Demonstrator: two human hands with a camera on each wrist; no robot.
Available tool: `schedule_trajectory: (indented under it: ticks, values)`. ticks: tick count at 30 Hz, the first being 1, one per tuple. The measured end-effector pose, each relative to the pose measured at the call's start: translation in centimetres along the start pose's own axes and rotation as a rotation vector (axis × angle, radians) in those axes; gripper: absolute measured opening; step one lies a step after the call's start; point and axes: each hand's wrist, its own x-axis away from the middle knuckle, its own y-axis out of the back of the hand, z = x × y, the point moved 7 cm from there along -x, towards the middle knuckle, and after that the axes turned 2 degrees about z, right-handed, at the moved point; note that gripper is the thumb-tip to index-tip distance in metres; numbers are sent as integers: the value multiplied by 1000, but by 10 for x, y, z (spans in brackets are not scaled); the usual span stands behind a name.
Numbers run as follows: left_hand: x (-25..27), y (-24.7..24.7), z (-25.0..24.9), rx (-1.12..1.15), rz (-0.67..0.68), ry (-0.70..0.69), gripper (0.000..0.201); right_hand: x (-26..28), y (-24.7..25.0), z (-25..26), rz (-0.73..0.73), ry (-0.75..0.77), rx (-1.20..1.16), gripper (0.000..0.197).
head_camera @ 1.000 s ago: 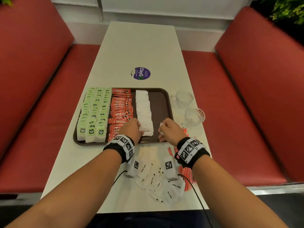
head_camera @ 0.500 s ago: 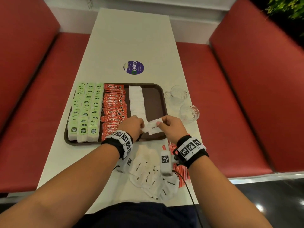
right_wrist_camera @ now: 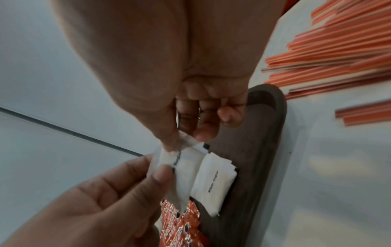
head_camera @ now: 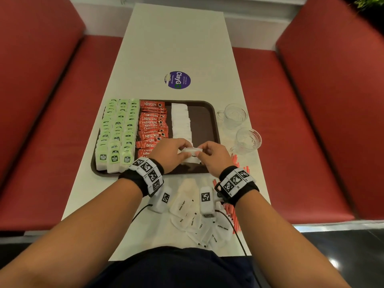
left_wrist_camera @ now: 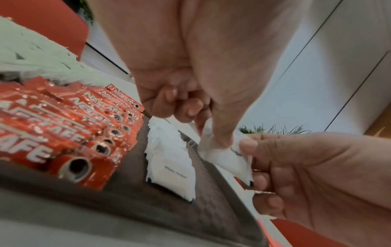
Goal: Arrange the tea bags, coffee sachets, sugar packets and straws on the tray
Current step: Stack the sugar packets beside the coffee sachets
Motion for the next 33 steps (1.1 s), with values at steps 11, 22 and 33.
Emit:
schedule_trajectory:
  ticks: [11,22,33]
  values:
    - [0,-12,51,-26,-58,381,25,-7,-17,-20,159,-155,263,33]
    - [-4,-13,37,-322,70,378,33,-11,-30,-14,265,-92,328,31]
    - [-8,-14,36,-362,62,338,34,-22,-36,-15,259,-81,360,25]
